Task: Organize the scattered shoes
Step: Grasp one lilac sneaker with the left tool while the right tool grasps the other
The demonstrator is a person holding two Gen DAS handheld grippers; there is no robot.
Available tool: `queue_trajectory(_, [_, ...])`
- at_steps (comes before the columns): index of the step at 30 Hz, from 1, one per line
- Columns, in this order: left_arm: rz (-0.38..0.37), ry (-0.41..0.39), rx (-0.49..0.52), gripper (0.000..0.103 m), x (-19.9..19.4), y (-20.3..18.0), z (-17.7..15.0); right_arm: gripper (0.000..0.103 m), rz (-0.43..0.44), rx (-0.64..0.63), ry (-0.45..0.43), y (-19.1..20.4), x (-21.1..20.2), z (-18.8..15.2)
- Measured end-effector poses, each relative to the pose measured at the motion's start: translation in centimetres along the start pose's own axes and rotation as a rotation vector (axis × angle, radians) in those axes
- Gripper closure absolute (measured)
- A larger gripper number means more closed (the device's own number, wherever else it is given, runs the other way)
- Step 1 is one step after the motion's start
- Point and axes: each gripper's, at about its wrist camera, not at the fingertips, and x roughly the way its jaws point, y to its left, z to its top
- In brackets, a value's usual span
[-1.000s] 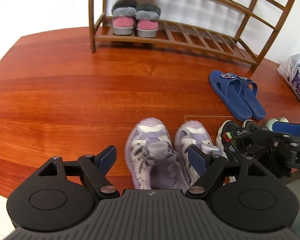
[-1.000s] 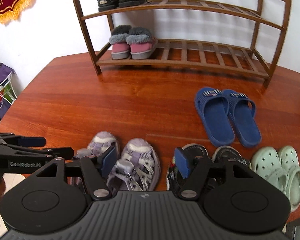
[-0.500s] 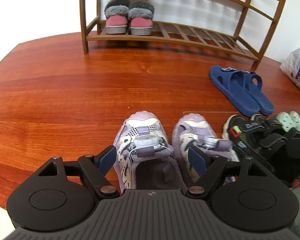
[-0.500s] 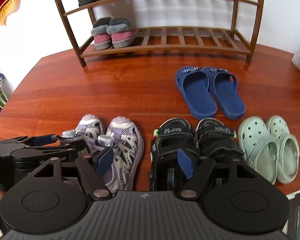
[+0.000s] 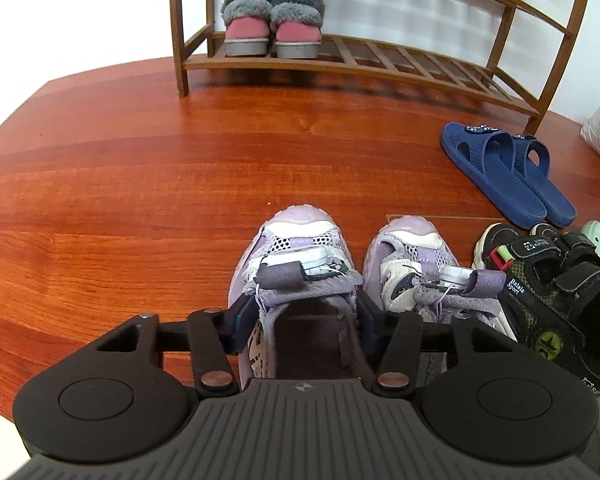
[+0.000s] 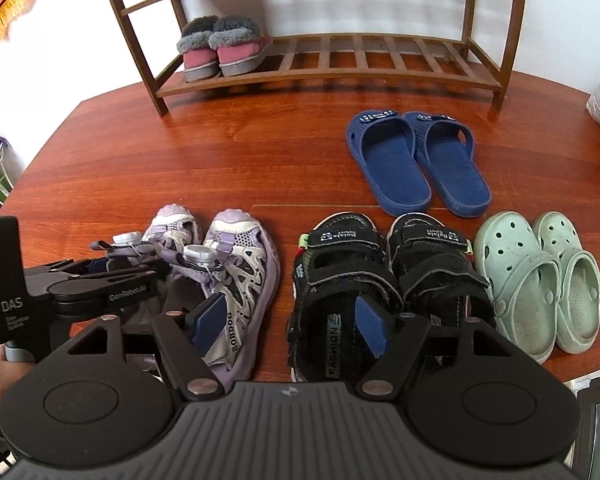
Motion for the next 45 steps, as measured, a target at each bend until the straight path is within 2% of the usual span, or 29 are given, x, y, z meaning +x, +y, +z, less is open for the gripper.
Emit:
queue_trajectory(3, [0.013, -0.010, 0.002, 0.059, -0.2, -0.1, 0.3, 0.027, 0.005, -0.003, 0.002, 0.0, 0.3, -0.1])
queue_trajectory(13, [0.035, -0.031, -0.013, 0.059, -2.2, 1.2, 1.7, 0.026, 0.043, 0.003, -0.003, 1.4, 1.6, 0.2])
queue_trajectory(19, [0.048, -0.035, -0.011, 0.059, -4.4, 2.8, 3.1, 0.023, 0.077, 0.061, -0.012, 2.5, 2.8, 0.8])
queue_trajectory(24, [0.040, -0.056, -0.019, 0.059, -6.2, 4.4, 4.5, 0.023, 0.084, 0.074, -0.013, 4.7, 5.3, 1.3])
queue_trajectory(29, [0.033, -0.053, -0.024, 0.059, -7.2, 5.9, 5.8, 0.023, 0.042, 0.072, -0.014, 6.5, 8.1, 1.0])
queue_trajectory(34, [0.012, -0.053, -0.013, 0.059, -7.3, 7.0, 6.8, 0.034, 0.008, 0.080, -0.011, 7.2, 9.9, 0.4])
queue_trajectory(40, [-0.019, -0.040, 0.004, 0.059, -6.6, 7.8, 8.0, 0.043, -0.040, 0.094, -0.072, 7.5, 10.3, -0.2])
queue_trajectory(42, [-0.029, -0.038, 0.014, 0.059, -6.2, 8.0, 8.4, 0.055, -0.042, 0.095, -0.085, 7.6, 10.2, -0.2])
queue_trajectory(45, [-0.048, -0.035, 0.031, 0.059, -5.6, 8.3, 9.0, 0.054, -0.055, 0.087, -0.086, 8.1, 10.2, -0.1])
